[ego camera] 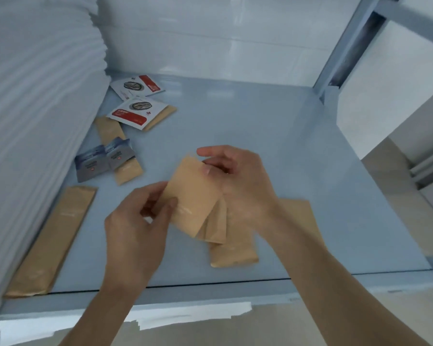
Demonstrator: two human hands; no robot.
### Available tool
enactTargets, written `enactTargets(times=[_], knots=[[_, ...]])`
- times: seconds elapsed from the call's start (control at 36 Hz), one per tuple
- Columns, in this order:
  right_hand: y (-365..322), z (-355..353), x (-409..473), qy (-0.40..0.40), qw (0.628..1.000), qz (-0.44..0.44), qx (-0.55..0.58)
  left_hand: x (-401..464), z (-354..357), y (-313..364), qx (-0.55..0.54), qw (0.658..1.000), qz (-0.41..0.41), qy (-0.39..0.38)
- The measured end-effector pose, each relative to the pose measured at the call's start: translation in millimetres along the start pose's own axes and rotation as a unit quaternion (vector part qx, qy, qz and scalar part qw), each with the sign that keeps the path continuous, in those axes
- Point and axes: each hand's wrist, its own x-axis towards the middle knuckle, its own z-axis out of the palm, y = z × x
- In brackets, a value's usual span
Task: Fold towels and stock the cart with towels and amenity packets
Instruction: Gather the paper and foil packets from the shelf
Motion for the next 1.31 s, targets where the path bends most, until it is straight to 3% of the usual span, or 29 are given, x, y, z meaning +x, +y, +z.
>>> enactTargets(times=[0.08,0.22,0.39,0.56,0.72,0.94,1.22,1.31], knots=[[-1,-32,-4,0.024,0.999,0.017,0.022,-2,20,18,-0.084,0.995,-0.046,-0.039],[11,-90,-17,0.059,0.996,0.042,-0.055,-18,64,42,-0.183,0.972,-0.121,-0.084],[33,-137,-31,0.071,0.986,0.057,-0.141,-36,101,63,-0.18,0.963,-0.136,-0.149],[56,-149,-37,0.081,0.969,0.037,-0.23,-43,124,61,-0.052,0.98,-0.089,-0.172],[79,-145,-40,-0.013,0.918,0.007,-0.396,-57,129,56,0.129,0.972,-0.001,-0.197],[85,-146,-44,-0.009,0.91,-0.008,-0.414,-71,132,59,0.179,0.942,0.081,-0.273],[77,-155,-37,-0.032,0.875,0.004,-0.483,-77,139,55,0.15,0.951,0.13,-0.238],[67,-145,-31,0.012,0.875,-0.008,-0.485,-77,134,57,0.131,0.952,0.116,-0.251]])
